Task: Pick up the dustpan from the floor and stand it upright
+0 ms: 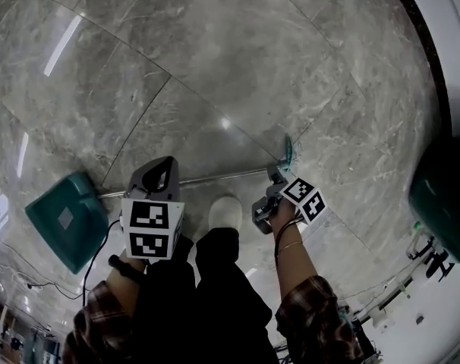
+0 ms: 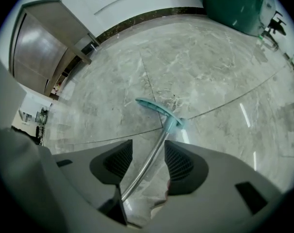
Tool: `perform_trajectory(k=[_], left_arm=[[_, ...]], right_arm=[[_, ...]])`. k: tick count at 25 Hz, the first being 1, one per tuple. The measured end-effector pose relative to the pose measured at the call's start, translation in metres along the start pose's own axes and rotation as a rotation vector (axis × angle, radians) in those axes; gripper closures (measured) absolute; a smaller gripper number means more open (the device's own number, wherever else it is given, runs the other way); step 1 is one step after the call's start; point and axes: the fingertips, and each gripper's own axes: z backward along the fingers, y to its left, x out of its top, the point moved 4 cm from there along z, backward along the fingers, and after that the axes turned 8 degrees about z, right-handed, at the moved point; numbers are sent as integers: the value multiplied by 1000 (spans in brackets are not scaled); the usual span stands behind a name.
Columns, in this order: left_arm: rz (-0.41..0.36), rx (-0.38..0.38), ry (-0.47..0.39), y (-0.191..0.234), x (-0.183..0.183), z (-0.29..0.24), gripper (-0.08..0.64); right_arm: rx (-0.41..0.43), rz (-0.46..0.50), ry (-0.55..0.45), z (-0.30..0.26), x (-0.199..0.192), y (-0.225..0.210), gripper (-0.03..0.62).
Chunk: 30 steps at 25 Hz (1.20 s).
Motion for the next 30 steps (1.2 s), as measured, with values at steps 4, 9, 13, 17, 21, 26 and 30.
perform_trajectory(k=[4, 9, 13, 17, 21, 26, 30], left_arm=[[2, 7, -9, 11, 0, -11, 558], [2, 18, -21, 21, 2, -17, 558], [4, 2, -29, 23, 5, -20, 558], [-6, 3, -23, 26, 6, -24, 558], [-14, -9, -21, 26, 6, -31, 558], [-12, -5, -44, 32, 18, -33, 558], [33, -12, -62, 30, 17, -19, 558]], right_arm=[[-30, -64, 12, -18, -2, -10, 380], [-47, -115, 25, -32, -5, -16, 380], [-48, -133, 54, -42, -9, -14, 380], [-77, -150, 40, -48, -10, -11, 386], [-133, -217, 15, -47, -10, -20, 467], [-137, -252, 24, -47, -12, -22, 475], [-91, -282, -7, -37, -5, -14, 486]])
